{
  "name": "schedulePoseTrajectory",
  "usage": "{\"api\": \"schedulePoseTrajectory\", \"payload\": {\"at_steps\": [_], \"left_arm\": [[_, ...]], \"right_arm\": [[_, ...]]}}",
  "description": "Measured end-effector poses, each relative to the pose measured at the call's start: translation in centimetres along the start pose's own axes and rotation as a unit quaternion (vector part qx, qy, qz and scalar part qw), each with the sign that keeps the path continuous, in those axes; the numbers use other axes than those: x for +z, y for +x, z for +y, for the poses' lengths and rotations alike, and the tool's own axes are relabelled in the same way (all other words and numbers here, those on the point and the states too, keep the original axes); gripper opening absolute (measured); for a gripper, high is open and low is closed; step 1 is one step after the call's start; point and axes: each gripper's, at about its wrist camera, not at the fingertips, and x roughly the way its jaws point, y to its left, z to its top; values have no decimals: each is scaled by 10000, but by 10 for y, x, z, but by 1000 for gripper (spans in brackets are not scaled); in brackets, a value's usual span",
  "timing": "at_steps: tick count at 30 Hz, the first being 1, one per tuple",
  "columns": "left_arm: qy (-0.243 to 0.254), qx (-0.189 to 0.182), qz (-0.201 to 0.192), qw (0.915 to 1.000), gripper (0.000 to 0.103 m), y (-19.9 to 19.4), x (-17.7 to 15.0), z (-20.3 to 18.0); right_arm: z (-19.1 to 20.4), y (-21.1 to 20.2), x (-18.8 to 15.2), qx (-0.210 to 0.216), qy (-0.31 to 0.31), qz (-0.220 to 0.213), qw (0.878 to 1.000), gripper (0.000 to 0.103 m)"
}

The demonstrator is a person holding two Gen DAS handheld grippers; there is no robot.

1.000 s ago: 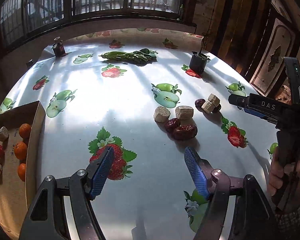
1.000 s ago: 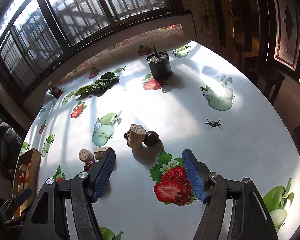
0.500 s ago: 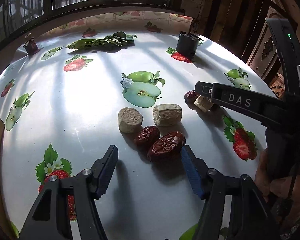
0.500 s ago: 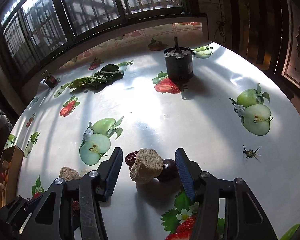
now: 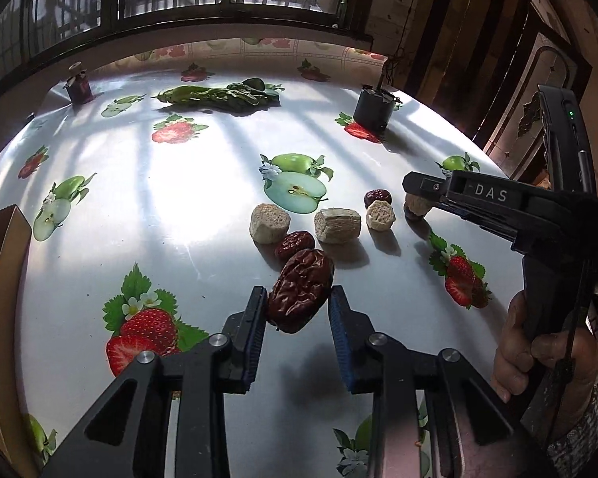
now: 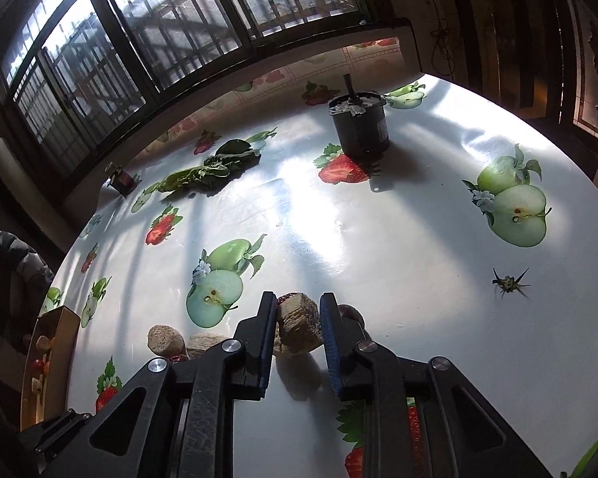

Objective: Organize fruits
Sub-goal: 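Grasp a red date with the left gripper while the right gripper grasps a white cake cube, then carry the red date and cake cube into the box with both grippers, release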

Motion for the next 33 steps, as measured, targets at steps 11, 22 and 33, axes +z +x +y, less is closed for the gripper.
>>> {"api": "schedulePoseTrajectory", "payload": {"at_steps": [11, 22, 33], "left_arm": [[-510, 4, -264, 9984, 30, -46, -17, 46], [-1171, 176, -429, 9920, 30, -86, -26, 113], [-1677, 1575, -185, 9730, 30, -134, -40, 253]], "right_arm": [[-14, -18, -17, 343, 435, 89, 9984, 24], [-9, -42, -50, 1147, 857, 641, 9876, 24], [172, -33, -57, 1947, -608, 992, 9739, 24]]}}
